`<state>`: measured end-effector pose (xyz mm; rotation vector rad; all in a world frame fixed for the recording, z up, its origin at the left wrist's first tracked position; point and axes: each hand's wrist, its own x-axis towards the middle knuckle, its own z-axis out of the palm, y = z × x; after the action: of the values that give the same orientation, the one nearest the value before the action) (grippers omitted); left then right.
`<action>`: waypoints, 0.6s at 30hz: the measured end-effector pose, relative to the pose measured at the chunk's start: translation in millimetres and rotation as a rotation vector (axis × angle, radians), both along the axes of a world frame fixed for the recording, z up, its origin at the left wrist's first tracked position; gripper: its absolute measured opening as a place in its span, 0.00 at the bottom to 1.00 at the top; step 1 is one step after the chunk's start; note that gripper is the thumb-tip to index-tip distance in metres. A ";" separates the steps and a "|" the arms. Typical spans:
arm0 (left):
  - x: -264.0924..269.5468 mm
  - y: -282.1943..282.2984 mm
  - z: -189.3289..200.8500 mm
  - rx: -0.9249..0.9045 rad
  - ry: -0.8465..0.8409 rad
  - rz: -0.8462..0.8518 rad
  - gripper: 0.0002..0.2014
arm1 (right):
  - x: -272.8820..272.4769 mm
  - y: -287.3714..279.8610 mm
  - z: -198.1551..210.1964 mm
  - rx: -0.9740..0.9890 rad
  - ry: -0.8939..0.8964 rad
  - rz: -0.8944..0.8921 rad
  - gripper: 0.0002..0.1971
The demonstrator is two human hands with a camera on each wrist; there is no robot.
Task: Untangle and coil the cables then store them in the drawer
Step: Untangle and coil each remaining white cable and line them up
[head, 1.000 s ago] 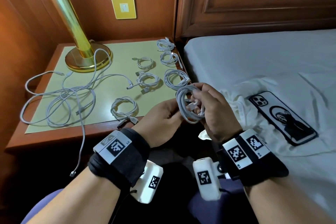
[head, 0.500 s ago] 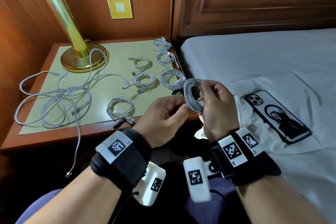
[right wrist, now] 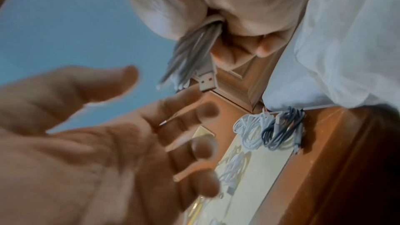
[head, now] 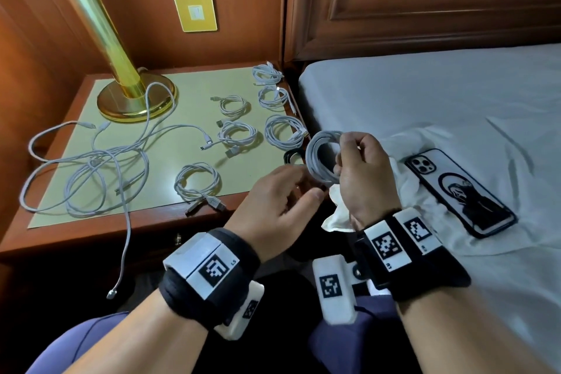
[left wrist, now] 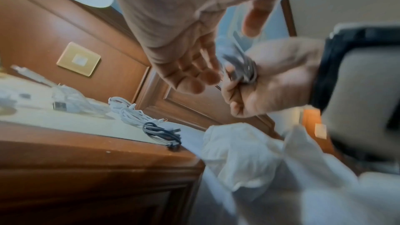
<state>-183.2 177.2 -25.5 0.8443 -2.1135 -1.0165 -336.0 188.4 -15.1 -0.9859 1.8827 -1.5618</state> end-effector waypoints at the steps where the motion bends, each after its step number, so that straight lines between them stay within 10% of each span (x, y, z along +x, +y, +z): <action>1: 1.3 -0.8 1.5 0.075 0.066 0.014 0.13 | -0.5 0.5 1.8 -0.005 0.021 0.017 0.09; 10: -5.8 -7.1 0.6 0.476 0.411 0.045 0.10 | 2.2 1.6 5.1 -0.061 0.172 0.073 0.08; 18: 2.6 -13.6 1.9 0.556 0.380 0.124 0.12 | 9.4 -2.5 -3.7 -0.006 0.423 0.131 0.08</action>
<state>-180.6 163.6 -23.6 0.9321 -1.4590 -1.5878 -326.6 185.9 -18.9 -1.5046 2.0323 -1.3603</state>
